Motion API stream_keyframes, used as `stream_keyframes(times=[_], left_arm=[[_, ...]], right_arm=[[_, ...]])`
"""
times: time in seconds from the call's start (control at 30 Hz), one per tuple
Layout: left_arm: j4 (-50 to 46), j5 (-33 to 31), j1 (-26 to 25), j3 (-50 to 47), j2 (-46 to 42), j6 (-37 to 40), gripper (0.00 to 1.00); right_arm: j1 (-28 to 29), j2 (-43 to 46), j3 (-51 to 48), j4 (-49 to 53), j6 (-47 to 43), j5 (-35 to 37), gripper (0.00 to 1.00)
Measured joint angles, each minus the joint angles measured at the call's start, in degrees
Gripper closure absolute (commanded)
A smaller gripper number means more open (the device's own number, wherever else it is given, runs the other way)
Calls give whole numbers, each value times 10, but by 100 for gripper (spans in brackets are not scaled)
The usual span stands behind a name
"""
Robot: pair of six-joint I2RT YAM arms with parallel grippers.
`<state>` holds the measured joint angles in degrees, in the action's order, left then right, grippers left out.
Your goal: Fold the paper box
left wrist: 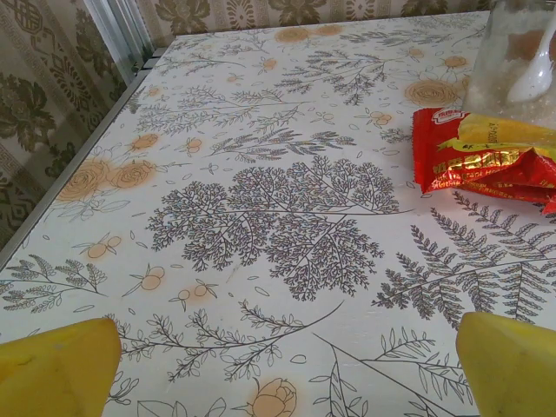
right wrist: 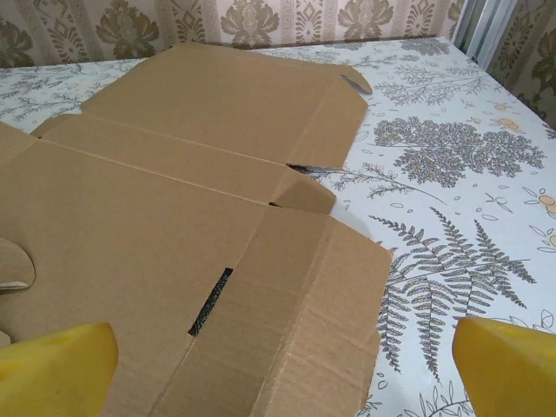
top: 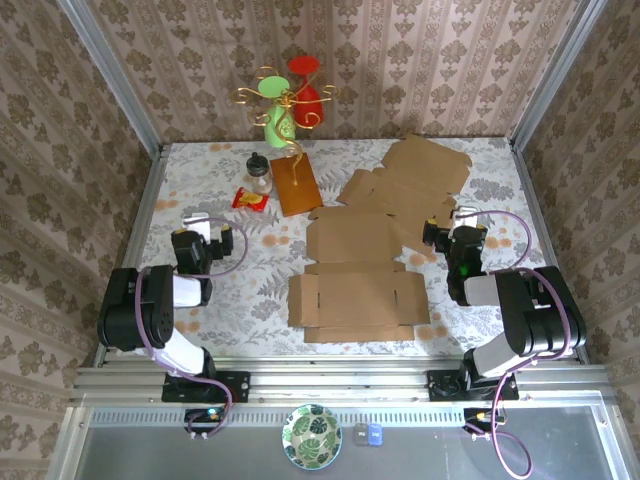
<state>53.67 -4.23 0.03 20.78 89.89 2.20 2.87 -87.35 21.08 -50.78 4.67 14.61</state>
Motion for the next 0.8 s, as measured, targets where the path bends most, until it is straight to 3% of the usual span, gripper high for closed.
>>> stream_keyframes(times=[0.7,0.8], left_arm=[[-10,33,-1,3,0,6,0],[-15,7,-16,2,-11,12,0]], right_arm=[[0,0,0,-1,0,0,0],[2,19,-14,-5,-3,0,0]])
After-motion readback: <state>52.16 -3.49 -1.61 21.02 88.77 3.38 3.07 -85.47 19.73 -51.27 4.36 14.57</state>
